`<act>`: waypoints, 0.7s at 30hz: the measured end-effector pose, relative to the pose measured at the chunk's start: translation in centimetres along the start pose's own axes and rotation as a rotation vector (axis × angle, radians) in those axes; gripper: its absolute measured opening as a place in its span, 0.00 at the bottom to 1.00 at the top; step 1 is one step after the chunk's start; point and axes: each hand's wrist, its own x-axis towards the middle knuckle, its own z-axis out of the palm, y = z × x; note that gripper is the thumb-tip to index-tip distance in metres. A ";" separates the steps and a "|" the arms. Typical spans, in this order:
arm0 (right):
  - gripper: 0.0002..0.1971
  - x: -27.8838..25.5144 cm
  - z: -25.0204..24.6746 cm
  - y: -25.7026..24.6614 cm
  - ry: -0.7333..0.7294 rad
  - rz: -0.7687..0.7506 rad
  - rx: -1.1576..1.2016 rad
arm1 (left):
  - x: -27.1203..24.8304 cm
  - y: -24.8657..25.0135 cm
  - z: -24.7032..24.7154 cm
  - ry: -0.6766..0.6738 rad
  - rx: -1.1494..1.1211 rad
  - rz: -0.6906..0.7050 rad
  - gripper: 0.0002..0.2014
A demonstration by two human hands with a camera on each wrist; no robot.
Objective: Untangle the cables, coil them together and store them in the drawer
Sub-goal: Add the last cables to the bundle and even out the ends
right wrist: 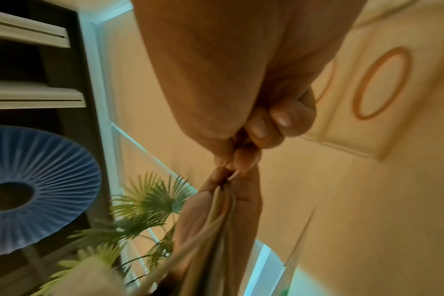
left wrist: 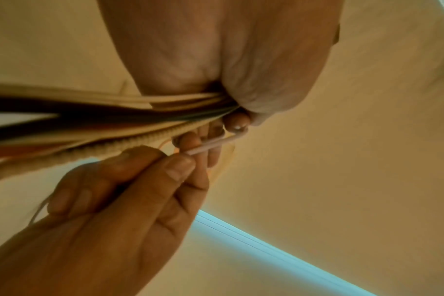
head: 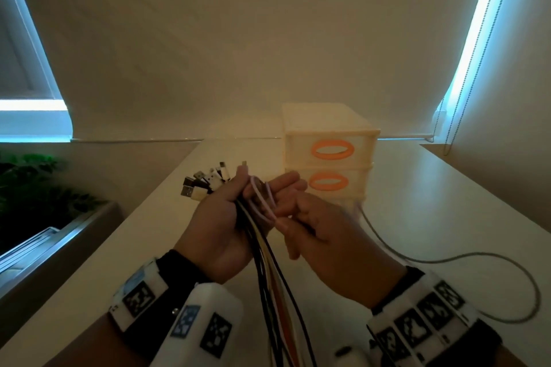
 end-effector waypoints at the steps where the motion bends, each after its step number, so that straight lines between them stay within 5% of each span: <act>1: 0.06 -0.1 -0.1 0.5 -0.020 0.022 -0.011 | 0.1 0.0 0.0 0.016 -0.039 0.009 0.31; 5: 0.12 -0.6 -0.5 2.2 -0.060 0.188 0.005 | 0.0 0.7 0.1 0.066 -0.172 0.112 0.23; 9: 0.15 -0.4 -0.9 2.5 -0.055 0.183 -0.063 | -0.2 1.2 -0.2 0.087 -0.219 0.151 0.24; 15: 0.15 -0.8 -2.7 3.4 -0.336 0.396 -0.192 | -0.3 2.5 -1.2 0.137 -0.241 0.159 0.24; 21: 0.13 -0.1 -3.7 4.0 0.063 0.441 -0.289 | -0.4 1.1 -0.4 -0.018 0.088 -0.015 0.22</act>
